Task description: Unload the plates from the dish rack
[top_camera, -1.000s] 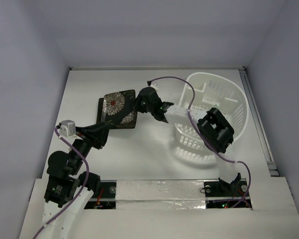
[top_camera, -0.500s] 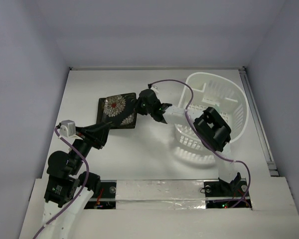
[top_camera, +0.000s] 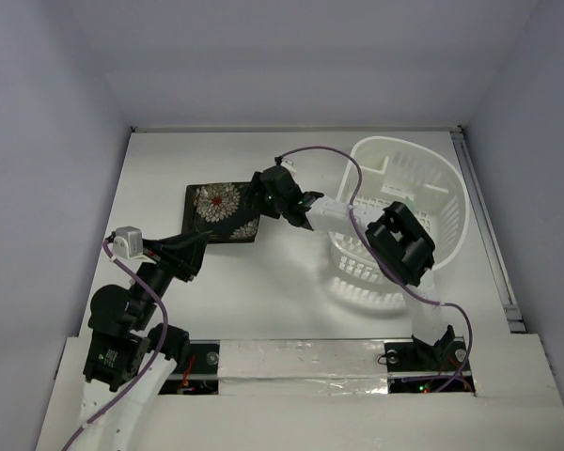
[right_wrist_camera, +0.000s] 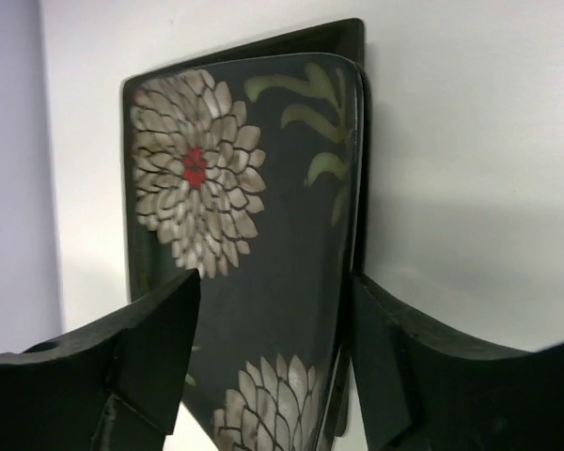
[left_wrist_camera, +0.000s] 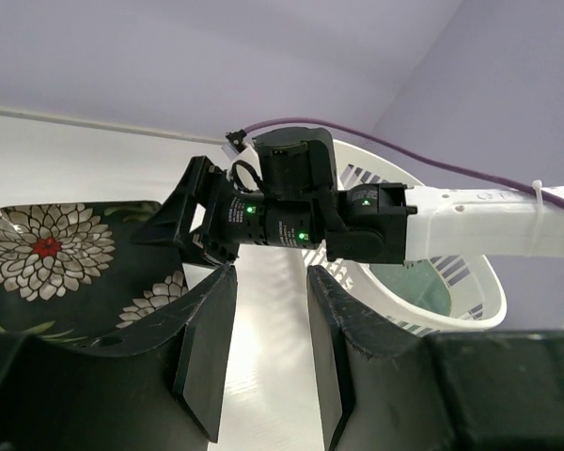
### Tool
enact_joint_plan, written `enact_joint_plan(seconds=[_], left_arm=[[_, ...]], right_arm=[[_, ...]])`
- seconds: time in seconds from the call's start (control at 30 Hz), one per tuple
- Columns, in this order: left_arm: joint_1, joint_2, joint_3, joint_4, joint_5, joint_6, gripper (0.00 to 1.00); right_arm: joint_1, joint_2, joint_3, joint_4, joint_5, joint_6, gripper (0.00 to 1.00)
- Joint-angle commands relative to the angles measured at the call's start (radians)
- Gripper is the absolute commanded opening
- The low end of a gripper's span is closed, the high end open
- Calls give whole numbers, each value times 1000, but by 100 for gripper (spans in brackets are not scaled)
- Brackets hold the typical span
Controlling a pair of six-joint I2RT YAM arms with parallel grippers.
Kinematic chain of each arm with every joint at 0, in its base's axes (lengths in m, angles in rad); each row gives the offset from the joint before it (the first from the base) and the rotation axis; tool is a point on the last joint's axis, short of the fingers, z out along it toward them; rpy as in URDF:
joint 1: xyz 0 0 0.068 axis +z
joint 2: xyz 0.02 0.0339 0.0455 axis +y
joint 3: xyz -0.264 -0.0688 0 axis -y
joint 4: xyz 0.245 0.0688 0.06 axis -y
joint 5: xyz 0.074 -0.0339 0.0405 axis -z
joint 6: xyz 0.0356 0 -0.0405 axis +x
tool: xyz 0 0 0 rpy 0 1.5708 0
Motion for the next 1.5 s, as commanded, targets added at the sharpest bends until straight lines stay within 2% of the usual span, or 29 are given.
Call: enact_joint_plan(seconds=[0.0,0.13,0.27,0.37,0.4,0.5,0.53,0.6,0.63,0.7,0.73,0.77,0.87,0.97,1.0,1.03,1.1,1.13,1.23,1.27,1.33,1.47], left_arm=[[1,12,12,40,8,-4,33],[1,11,12,42,8,-2,33],[1,11,12,40,8,-2,33],[1,9,15,40,8,-2,33],[1,9,14,40,8,-2,33],[1,9,14,40,9,-2,33],[1,9,14,40,8,-2,33],[1,8,14,42,8,-1,33],[1,6,14,42,9,-2,33],[1,5,15,42,11,-2,33],[1,3,15,42,11,-1,33],[1,0,14,43,14,-1,33],[1,-6,14,46,17,-1,33],[1,-14,12,46,20,-1,33],[1,-17,12,46,22,-1,33],[1,-21,12,48,22,1,33],[1,-26,12,48,22,1,33],[1,-30,12,48,22,1,33],[1,-38,14,46,20,2,33],[1,-40,14,46,19,1,33],[1,-43,14,43,16,1,33],[-8,-44,15,43,16,2,34]], right_arm=[[5,-56,64,-19,51,-65,70],[5,-80,76,-97,98,-124,85],[5,-86,124,-207,146,-187,87],[14,-100,153,-273,183,-237,83],[14,-109,156,-287,192,-249,79],[37,-184,132,-310,219,-303,44],[50,-247,118,-313,241,-334,19],[50,-322,69,-339,268,-354,4],[50,-365,46,-347,305,-378,0],[50,-550,-15,-398,394,-413,0],[50,-551,-31,-422,428,-423,0],[50,-638,-46,-478,463,-427,0],[50,-758,-95,-613,578,-434,0],[-34,-873,-137,-773,600,-405,0],[-67,-899,-152,-804,585,-404,1],[-141,-933,-180,-829,538,-417,5],[-212,-953,-206,-895,508,-434,13],[-270,-954,-220,-911,484,-456,26],[-326,-929,-244,-991,482,-470,54],[-353,-900,-246,-1034,483,-472,68],[-374,-876,-246,-1056,491,-478,82],[-414,-815,-272,-1007,381,-541,85]])
